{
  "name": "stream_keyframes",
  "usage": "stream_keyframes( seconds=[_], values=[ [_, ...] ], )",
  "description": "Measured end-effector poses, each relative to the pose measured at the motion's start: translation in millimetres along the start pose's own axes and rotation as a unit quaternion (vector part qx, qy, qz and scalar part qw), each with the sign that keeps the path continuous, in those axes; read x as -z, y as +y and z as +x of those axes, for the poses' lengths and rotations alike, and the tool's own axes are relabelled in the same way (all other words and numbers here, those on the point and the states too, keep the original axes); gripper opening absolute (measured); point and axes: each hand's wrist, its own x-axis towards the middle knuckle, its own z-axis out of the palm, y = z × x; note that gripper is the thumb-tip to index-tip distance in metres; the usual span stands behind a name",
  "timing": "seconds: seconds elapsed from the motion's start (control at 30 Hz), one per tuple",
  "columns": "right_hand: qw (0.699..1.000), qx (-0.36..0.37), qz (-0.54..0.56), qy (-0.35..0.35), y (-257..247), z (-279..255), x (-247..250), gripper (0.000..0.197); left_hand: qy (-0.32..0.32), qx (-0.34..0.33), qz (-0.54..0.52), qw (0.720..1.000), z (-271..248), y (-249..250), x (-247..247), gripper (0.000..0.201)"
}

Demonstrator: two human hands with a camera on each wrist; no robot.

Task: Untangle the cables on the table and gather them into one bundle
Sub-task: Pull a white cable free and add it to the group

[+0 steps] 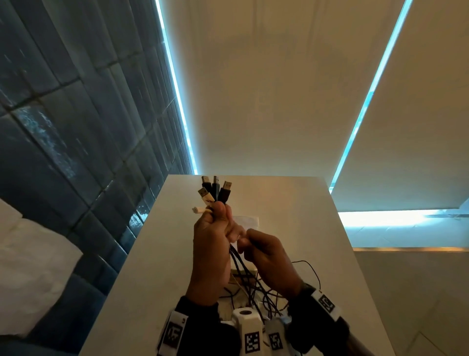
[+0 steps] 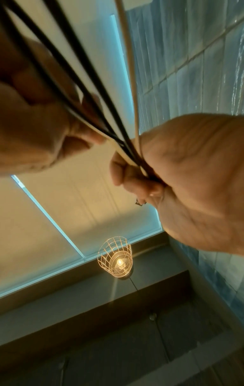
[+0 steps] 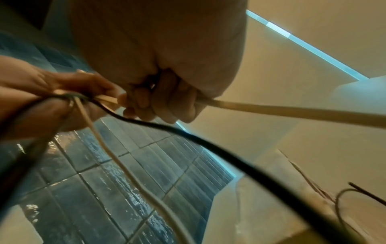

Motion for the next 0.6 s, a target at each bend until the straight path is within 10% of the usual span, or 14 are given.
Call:
stream_keyframes(
  seconds=[0.6],
  values=[
    [0.980, -0.160, -0.119, -0.016, 76, -12, -7, 0.026, -0.038, 0.006, -0.049, 0.998, -2, 23, 13, 0.037]
  ],
)
